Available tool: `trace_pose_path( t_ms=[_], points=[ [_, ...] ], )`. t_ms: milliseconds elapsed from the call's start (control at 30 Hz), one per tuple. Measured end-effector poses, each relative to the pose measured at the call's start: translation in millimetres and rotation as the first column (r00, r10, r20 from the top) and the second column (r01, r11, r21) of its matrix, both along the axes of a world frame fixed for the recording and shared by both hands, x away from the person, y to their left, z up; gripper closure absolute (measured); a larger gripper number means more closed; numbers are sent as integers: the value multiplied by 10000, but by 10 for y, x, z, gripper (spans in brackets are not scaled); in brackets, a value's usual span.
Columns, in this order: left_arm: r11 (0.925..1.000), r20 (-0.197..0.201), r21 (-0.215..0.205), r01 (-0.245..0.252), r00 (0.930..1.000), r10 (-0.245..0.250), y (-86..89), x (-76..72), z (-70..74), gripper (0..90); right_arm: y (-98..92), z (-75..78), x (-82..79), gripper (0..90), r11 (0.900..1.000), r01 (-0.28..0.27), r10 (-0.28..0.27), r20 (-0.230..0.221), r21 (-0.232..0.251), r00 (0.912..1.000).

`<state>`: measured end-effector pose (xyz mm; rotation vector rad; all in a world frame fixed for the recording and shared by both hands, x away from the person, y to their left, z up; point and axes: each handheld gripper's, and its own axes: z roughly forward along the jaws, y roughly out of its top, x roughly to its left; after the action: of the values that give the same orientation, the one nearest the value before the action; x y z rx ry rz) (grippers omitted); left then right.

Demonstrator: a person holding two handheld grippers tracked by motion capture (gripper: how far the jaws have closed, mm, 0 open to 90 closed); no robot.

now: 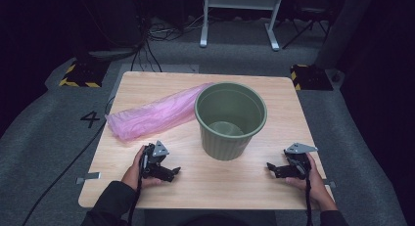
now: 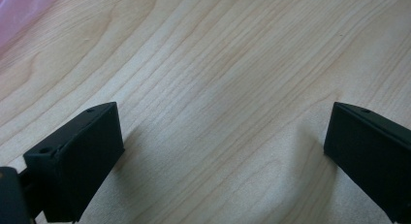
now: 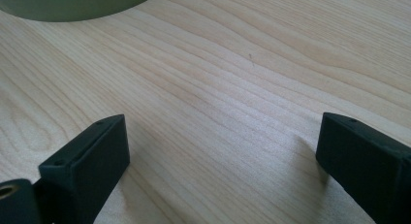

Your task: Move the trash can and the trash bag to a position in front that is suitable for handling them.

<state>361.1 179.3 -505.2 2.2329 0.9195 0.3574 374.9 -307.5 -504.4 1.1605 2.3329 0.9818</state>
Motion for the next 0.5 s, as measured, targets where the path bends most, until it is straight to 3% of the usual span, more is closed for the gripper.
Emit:
trace_pose_path(
  t_ms=[500],
  points=[
    [9944, -76, 35, 1061, 9943, -1060, -370, 91, 5, 3, 0, 0, 11, 49, 9997, -245, 245, 7, -5, 9997]
  ],
)
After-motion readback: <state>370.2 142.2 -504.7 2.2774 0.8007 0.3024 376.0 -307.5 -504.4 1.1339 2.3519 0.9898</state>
